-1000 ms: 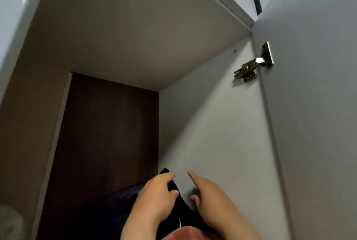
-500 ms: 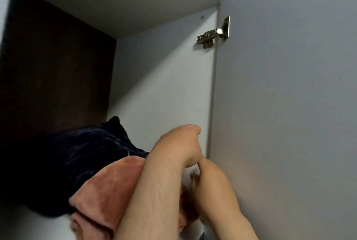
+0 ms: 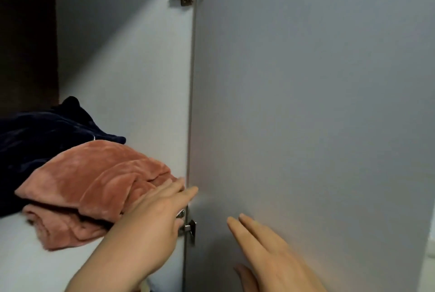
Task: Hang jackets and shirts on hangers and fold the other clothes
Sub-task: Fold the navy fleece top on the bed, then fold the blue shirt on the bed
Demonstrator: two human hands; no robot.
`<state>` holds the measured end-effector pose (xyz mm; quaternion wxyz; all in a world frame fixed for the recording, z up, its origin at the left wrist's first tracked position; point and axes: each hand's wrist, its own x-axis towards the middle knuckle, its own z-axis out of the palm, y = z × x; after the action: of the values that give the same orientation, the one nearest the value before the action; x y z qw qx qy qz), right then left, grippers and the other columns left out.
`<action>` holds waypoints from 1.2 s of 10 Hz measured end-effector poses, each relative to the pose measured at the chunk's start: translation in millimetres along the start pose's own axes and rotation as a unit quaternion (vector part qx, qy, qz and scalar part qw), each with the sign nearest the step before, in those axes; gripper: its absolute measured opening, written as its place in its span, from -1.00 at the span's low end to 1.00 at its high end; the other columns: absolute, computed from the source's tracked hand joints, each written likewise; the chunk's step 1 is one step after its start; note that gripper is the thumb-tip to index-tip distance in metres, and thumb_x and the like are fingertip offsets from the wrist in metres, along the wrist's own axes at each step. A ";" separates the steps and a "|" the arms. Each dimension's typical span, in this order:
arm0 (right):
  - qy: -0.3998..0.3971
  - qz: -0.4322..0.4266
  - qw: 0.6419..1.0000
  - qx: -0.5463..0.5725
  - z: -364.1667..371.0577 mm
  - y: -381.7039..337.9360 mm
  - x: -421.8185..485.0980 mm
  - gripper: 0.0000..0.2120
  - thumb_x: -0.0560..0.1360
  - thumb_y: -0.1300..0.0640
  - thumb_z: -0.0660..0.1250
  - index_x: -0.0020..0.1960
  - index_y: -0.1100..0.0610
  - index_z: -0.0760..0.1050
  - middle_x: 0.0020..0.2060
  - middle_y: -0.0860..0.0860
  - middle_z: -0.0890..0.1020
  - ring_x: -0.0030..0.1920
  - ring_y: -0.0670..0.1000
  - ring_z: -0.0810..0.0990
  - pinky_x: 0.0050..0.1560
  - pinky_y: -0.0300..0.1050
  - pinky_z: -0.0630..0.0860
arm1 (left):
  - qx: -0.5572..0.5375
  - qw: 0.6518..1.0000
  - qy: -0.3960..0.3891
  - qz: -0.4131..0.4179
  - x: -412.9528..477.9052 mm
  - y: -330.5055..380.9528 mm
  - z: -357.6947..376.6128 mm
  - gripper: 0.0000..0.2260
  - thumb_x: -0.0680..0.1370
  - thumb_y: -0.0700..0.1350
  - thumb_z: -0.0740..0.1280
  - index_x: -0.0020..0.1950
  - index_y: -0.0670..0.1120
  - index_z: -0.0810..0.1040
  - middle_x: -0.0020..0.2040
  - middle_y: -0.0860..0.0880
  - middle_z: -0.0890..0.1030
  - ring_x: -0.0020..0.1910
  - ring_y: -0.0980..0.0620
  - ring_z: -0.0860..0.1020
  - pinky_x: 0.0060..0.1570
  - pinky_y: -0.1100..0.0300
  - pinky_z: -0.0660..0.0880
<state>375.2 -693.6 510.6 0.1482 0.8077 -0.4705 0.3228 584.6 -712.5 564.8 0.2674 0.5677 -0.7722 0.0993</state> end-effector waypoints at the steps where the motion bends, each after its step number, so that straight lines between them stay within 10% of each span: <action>1: 0.017 -0.031 0.999 -0.016 -1.2 4.3 -20.4 -0.19 0.27 -0.21 0.21 0.50 -0.21 0.08 0.15 -0.12 0.64 0.08 -0.16 0.65 -0.21 -0.29 0.59 | 0.018 0.999 -0.037 -0.004 -16.0 5.7 15.0 -0.38 0.62 -0.04 0.21 0.54 0.28 -0.07 0.57 0.20 -0.14 0.55 0.16 -0.17 0.44 0.26 -0.20; 5: -0.044 0.112 0.991 -0.053 -15.1 -14.0 -125.4 -0.38 0.27 -0.24 0.15 0.31 -0.10 0.34 0.14 -0.10 0.64 0.07 -0.15 0.65 -0.02 -0.35 0.52 | -0.093 0.987 -0.094 0.089 -44.5 40.5 71.5 -0.42 0.59 0.13 0.23 0.54 0.26 0.02 0.57 0.20 -0.04 0.55 0.21 -0.06 0.49 0.24 -0.02; 8: -0.077 0.217 0.963 -0.140 -51.5 -12.1 -225.6 -0.49 0.42 -0.24 0.10 0.34 -0.14 0.33 0.15 -0.14 0.62 0.05 -0.16 0.64 -0.03 -0.40 0.50 | -0.222 0.936 -0.164 0.220 -79.3 94.1 78.8 -0.47 0.19 0.47 0.03 0.17 0.61 0.27 0.17 0.68 0.16 0.33 0.56 0.17 0.36 0.47 0.13; 10: -0.074 0.349 0.920 -0.160 -95.4 20.9 -305.4 -0.42 0.34 -0.21 0.16 0.34 -0.13 0.36 0.19 -0.13 0.60 0.09 -0.14 0.63 -0.03 -0.37 0.51 | -0.334 0.856 -0.224 0.325 -108.0 169.7 120.9 -0.74 0.42 0.17 0.38 -0.05 0.57 0.49 0.41 0.19 0.42 0.38 0.22 0.39 0.12 0.61 0.30; 11: -0.107 0.417 0.885 -0.179 -114.9 21.8 -348.7 -0.42 0.37 -0.23 0.14 0.37 -0.14 0.36 0.23 -0.14 0.58 0.13 -0.14 0.61 0.03 -0.36 0.49 | -0.385 0.762 -0.465 0.233 -151.0 181.8 165.8 -0.03 -0.16 0.45 0.54 0.19 0.08 0.59 0.50 -0.15 0.30 0.46 0.00 0.32 0.37 0.35 0.21; 12: -0.135 0.486 0.841 -0.196 -135.5 12.9 -395.6 -0.41 0.42 -0.22 0.12 0.42 -0.10 0.30 0.30 -0.12 0.53 0.21 -0.06 0.59 0.06 -0.25 0.54 | -0.401 0.656 -0.551 0.323 -180.1 222.6 193.6 -0.20 -0.05 0.70 0.14 0.12 0.42 0.37 0.51 -0.19 -0.41 0.52 0.02 0.18 0.29 0.45 0.21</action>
<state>174.4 -363.8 349.5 0.0626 0.4646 -0.8718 0.1421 357.7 -577.9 341.5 -0.0541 0.0707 -0.8775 -0.4712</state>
